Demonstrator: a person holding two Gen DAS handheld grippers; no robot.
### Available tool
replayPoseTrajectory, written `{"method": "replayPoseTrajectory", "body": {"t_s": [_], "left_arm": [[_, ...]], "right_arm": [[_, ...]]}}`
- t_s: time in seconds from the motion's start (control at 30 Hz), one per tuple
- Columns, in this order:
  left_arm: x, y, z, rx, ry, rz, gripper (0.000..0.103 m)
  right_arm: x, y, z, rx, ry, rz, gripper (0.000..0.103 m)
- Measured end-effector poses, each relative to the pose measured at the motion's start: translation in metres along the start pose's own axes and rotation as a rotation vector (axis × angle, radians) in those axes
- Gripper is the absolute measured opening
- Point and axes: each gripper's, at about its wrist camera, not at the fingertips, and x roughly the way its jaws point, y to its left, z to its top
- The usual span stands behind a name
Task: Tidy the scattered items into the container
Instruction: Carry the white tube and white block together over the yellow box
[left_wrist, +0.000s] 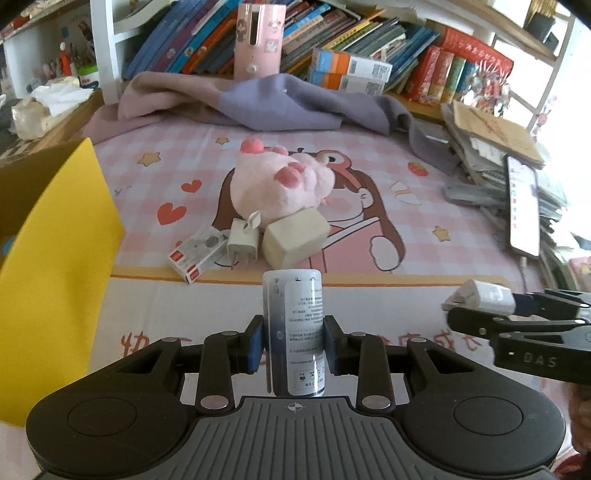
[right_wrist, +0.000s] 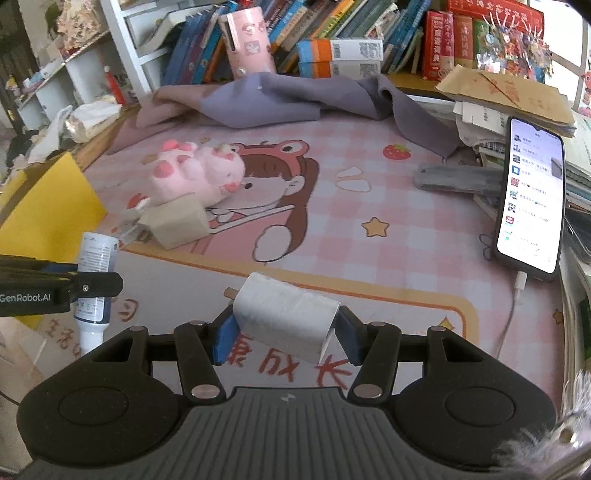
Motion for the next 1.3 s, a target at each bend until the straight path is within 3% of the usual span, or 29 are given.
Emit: {"method": "replayPoseTrajectory", "body": {"t_s": [0.27,0.57,1.07,1.3], "left_arm": [[-0.034,0.005,-0.012,-0.039,-0.027,-0.037,0.031],[-0.068,0.026,-0.028,-0.160,-0.036,-0.173,0.031],[-0.117,0.059,-0.060,-0.079,-0.112,-0.355,0.031],[-0.147,0.106,-0.097,-0.119,-0.118,-0.361,0.031]], "right_arm": [[-0.024,0.015,-0.004,-0.033,-0.033,0.014,0.053],[-0.060,0.033,-0.010,-0.046,-0.061,0.007,0.053],[-0.116,0.108,-0.041,-0.037,-0.135,-0.107,0.053],[-0.124,0.159,-0.063,-0.014,-0.127,-0.119,0.053]]}}
